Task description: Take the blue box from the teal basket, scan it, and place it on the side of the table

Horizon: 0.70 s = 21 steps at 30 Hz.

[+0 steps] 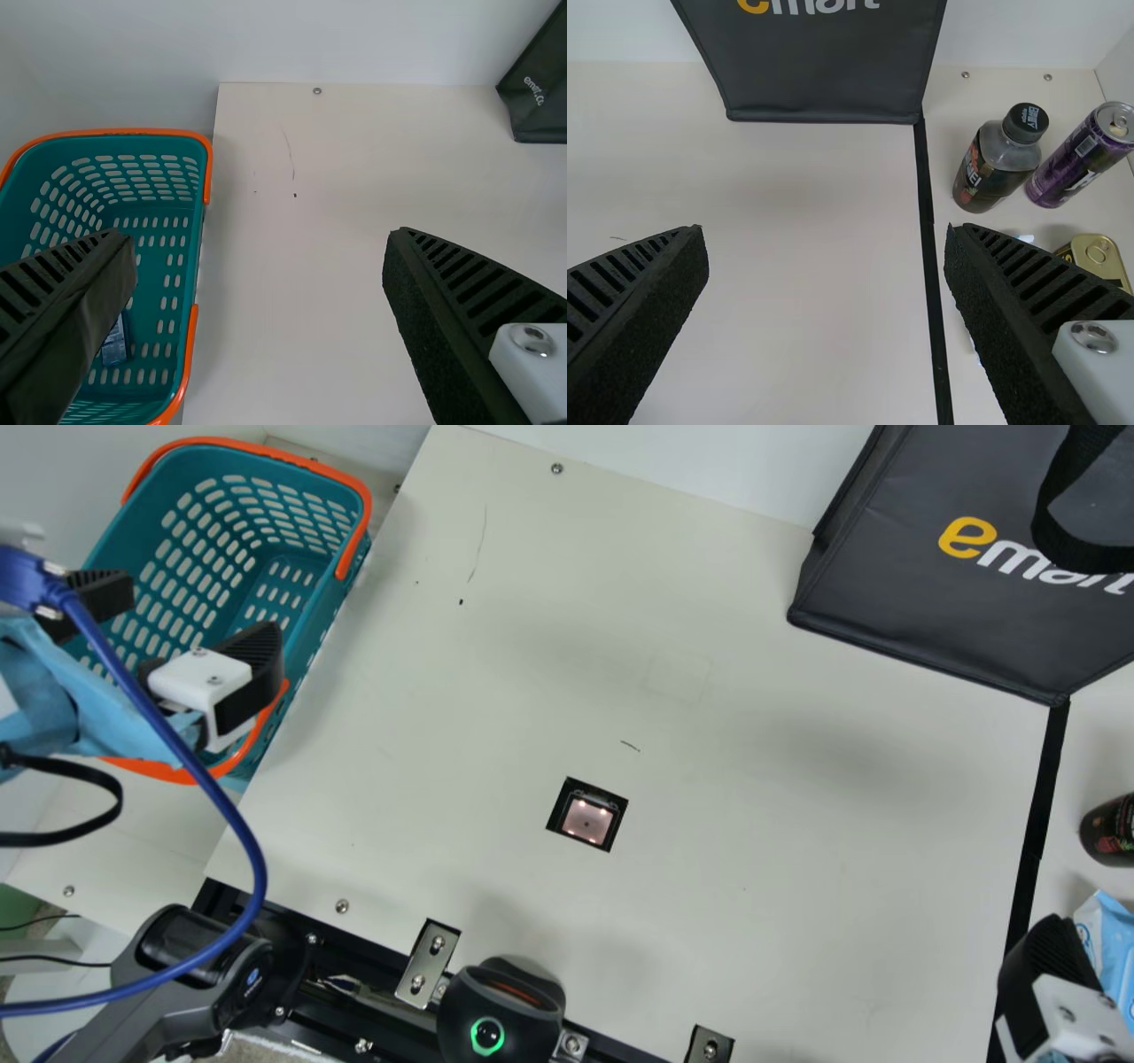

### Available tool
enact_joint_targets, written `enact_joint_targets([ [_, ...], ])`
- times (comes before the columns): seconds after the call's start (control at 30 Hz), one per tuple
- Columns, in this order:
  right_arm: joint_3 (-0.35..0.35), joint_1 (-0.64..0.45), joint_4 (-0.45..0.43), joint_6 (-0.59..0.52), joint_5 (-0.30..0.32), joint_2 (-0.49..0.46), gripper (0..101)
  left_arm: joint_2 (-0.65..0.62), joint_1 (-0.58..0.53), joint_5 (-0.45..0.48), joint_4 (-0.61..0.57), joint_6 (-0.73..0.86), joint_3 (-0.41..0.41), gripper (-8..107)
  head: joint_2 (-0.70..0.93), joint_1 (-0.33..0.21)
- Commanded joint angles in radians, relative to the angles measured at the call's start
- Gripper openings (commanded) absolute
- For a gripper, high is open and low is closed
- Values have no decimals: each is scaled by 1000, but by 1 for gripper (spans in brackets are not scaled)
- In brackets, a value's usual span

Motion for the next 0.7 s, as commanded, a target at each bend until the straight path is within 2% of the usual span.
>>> enact_joint_targets([
  [0.0,0,0,0,0,0,0,95,0,0,0,0,0,0,90,2,-29],
  [0.47,0,0,0,0,0,0,95,1,1,-1,1,-2,0,90,2,-29],
  [0.67,0,0,0,0,0,0,95,10,42,-5,3,-37,1,90,2,-29],
])
